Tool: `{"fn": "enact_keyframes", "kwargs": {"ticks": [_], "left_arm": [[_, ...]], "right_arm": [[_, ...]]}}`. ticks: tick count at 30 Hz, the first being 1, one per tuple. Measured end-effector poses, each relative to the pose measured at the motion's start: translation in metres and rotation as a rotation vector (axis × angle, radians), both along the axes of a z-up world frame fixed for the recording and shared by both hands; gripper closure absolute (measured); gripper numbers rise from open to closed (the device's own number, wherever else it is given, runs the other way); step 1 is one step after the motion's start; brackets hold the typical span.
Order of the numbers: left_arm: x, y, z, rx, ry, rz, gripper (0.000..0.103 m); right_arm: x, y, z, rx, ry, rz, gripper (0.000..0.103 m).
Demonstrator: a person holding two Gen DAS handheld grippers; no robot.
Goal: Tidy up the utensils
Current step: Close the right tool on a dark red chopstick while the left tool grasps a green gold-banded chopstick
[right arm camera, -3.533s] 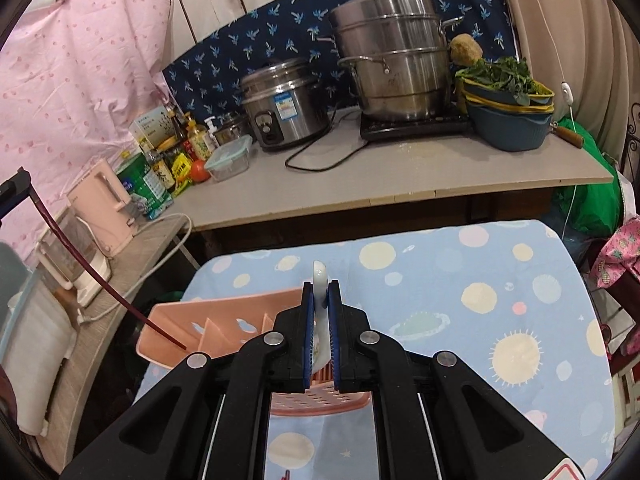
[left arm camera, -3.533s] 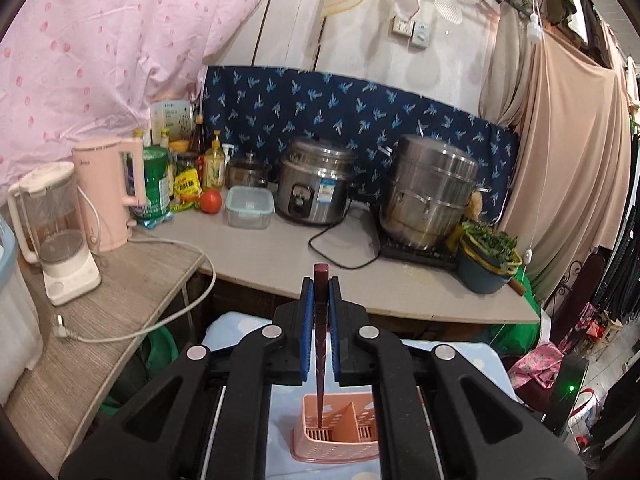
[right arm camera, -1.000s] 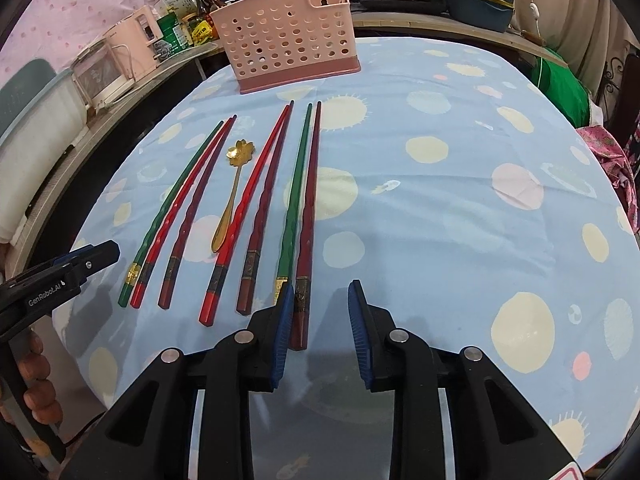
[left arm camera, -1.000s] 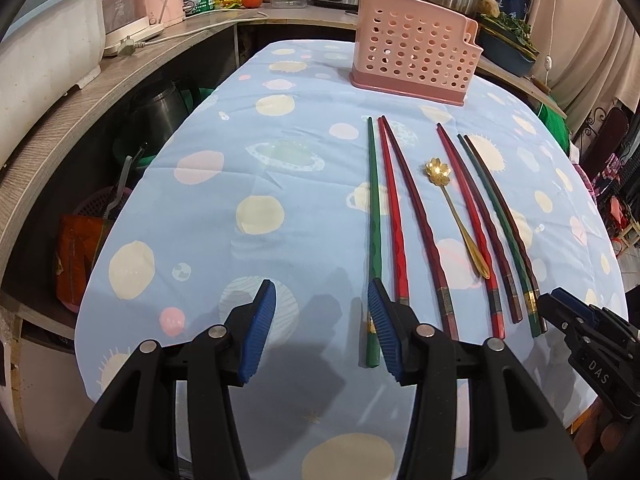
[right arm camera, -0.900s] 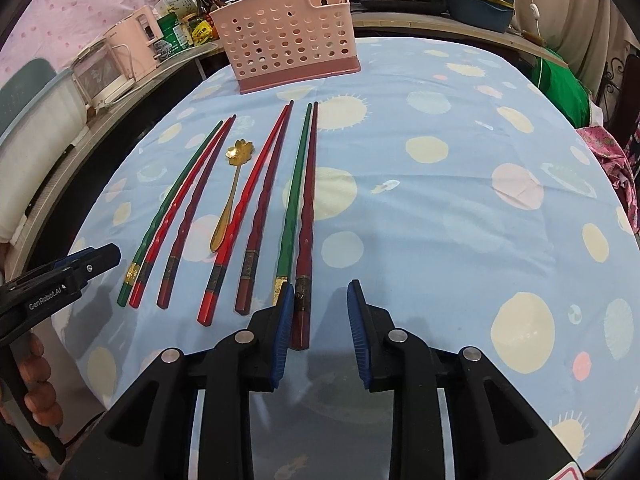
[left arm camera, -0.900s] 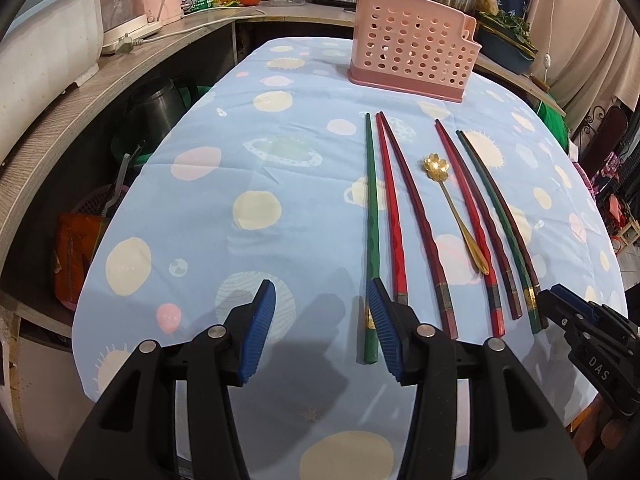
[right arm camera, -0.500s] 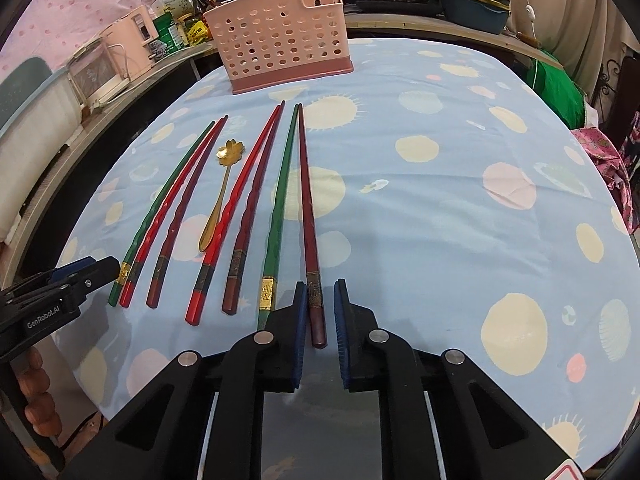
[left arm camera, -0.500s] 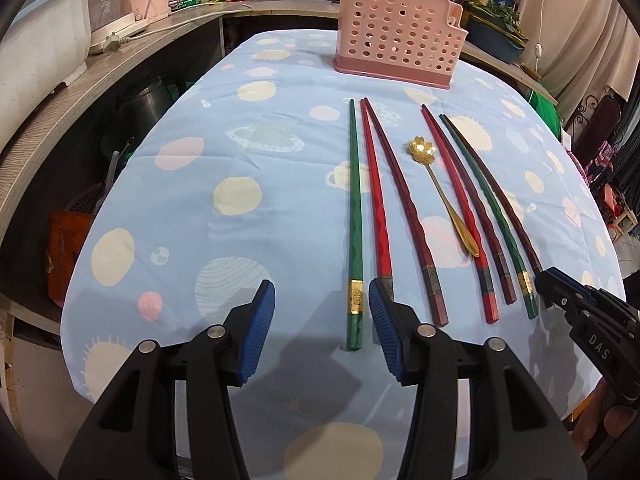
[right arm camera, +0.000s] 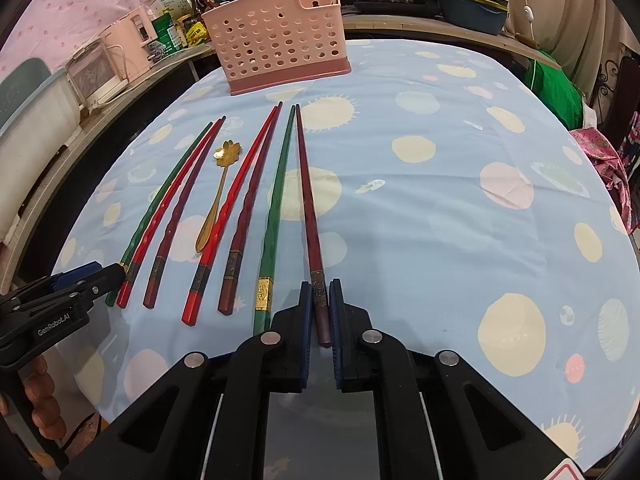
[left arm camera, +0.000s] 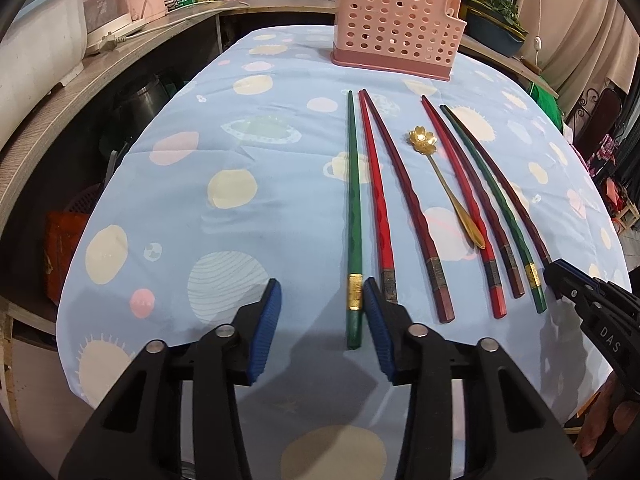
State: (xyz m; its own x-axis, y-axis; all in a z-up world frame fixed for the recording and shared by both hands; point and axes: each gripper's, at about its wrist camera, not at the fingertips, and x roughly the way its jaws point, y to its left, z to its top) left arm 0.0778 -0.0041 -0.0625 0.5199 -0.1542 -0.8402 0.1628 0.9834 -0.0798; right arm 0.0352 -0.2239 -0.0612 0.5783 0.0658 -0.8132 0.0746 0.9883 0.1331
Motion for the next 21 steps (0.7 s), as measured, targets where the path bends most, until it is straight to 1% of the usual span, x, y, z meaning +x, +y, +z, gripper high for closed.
{"fn": "enact_keyframes", "kwargs": {"ticks": [1,3,4,10,21], "left_arm": [[-0.0002,0.0003,0.0001,-0.001,0.0,-0.001,0.071],[-0.0001,0.0011,0.0002,-0.005,0.001,0.0,0.075],[0.0004,0.0012,0.0003,-0.006,0.001,0.0,0.079],[0.0003,0.0021,0.0005,-0.011,0.004,0.004,0.093],[-0.001,0.0054,0.0046,-0.022,0.003,0.01,0.095]], "right_arm": [[0.0,0.0,-0.0001,0.001,0.0,0.0,0.095],[-0.0001,0.0003,-0.0001,-0.001,0.0,0.0,0.095],[-0.0001,0.0002,-0.0001,-0.001,0.0,0.0,0.095],[-0.0002,0.0001,-0.0001,-0.002,0.0,0.0,0.095],[-0.0014,-0.0008,0.0042,0.008,-0.005,-0.001,0.095]]}}
